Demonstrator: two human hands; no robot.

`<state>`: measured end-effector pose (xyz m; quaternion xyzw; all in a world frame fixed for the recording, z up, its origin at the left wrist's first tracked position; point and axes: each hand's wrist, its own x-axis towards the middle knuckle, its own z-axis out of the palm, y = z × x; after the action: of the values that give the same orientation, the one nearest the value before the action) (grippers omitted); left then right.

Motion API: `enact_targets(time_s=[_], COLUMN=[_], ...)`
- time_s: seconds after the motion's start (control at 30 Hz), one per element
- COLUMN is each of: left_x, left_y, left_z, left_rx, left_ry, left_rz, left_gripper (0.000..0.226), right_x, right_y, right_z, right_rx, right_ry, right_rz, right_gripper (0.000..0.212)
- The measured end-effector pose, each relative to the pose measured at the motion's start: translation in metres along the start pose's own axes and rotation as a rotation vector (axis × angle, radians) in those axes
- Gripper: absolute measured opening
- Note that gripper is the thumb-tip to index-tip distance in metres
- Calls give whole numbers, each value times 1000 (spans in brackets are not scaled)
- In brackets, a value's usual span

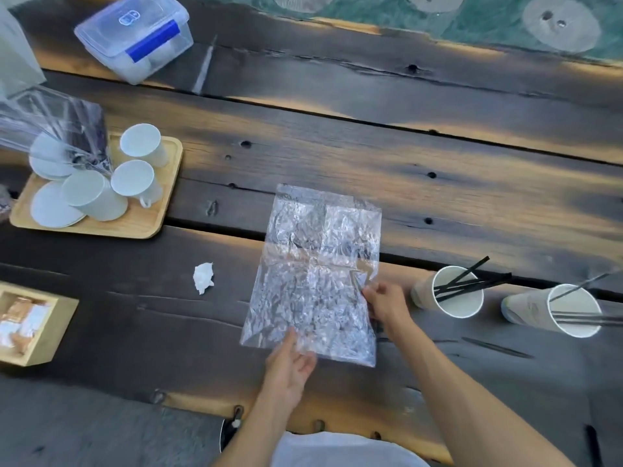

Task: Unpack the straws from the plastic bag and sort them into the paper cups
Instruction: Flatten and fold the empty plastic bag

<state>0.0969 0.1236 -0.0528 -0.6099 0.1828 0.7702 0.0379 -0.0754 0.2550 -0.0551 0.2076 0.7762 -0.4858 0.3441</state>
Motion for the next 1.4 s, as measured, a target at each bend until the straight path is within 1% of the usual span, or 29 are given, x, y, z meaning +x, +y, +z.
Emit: enact_targets(time_s=[0.07, 0.13, 0.2, 0.27, 0.3, 0.37, 0.4, 0.43, 0.47, 0.53, 0.6, 0.67, 0.8, 0.87, 0.9, 0.97, 1.03, 1.13, 1.2, 1.23, 1.33, 1.4], left_x=[10, 13, 11, 8, 8, 9, 8, 7, 6, 10, 19, 28, 46, 59, 65, 77, 84, 88, 90, 90, 90, 86], left_y=[19, 34, 43, 51, 56, 70, 80, 90, 99, 121, 143, 165, 199, 209, 212, 217, 218, 217, 218, 219, 223, 227], left_z=[-23, -42, -53, -58, -60, -61, -57, -51, -41, -17, 13, 43, 93, 110, 116, 128, 137, 143, 145, 146, 151, 151], left_rx=[-10, 152, 360, 556, 686, 1027, 1131, 1169, 1154, 1114, 1069, 1092, 1163, 1204, 1220, 1233, 1258, 1246, 1258, 1273, 1333, 1272], left_ry=[181, 289, 281, 267, 317, 500, 592, 652, 673, 630, 500, 382, 271, 269, 289, 361, 421, 454, 473, 465, 432, 365], left_rz=[143, 213, 189, 143, 163, 298, 400, 487, 549, 669, 770, 837, 832, 833, 827, 789, 750, 737, 739, 745, 792, 755], left_gripper=[37, 30, 28, 33, 37, 47, 48, 47, 46, 42, 33, 26, 28, 26, 24, 20, 21, 20, 13, 8, 21, 18], right_x=[6, 9, 10, 11, 13, 11, 10, 12, 11, 18, 28, 44, 60, 73, 79, 90, 99, 107, 109, 110, 113, 111], right_y=[6, 9, 9, 9, 10, 8, 6, 2, -5, -22, -39, -49, -80, -91, -94, -101, -104, -105, -108, -110, -116, -118], right_z=[-7, -10, -10, -8, -7, -5, -3, -2, -1, 2, 4, 5, 3, 2, 2, 4, 8, 11, 11, 11, 7, 2], right_rx=[-62, -136, -217, -318, -373, -461, -495, -507, -501, -445, -369, -316, -261, -274, -278, -297, -315, -331, -337, -328, -229, -115], right_ry=[37, 52, 78, 109, 126, 161, 187, 212, 228, 226, 228, 225, 264, 289, 296, 308, 308, 316, 328, 331, 289, 236], right_rz=[-27, -55, -87, -107, -112, -127, -152, -182, -212, -245, -230, -191, -147, -123, -107, -89, -77, -72, -53, -41, 18, 30], right_gripper=[31, 35, 38, 38, 36, 33, 31, 27, 21, 10, 4, 6, 19, 23, 21, 15, 14, 23, 26, 26, 21, 23])
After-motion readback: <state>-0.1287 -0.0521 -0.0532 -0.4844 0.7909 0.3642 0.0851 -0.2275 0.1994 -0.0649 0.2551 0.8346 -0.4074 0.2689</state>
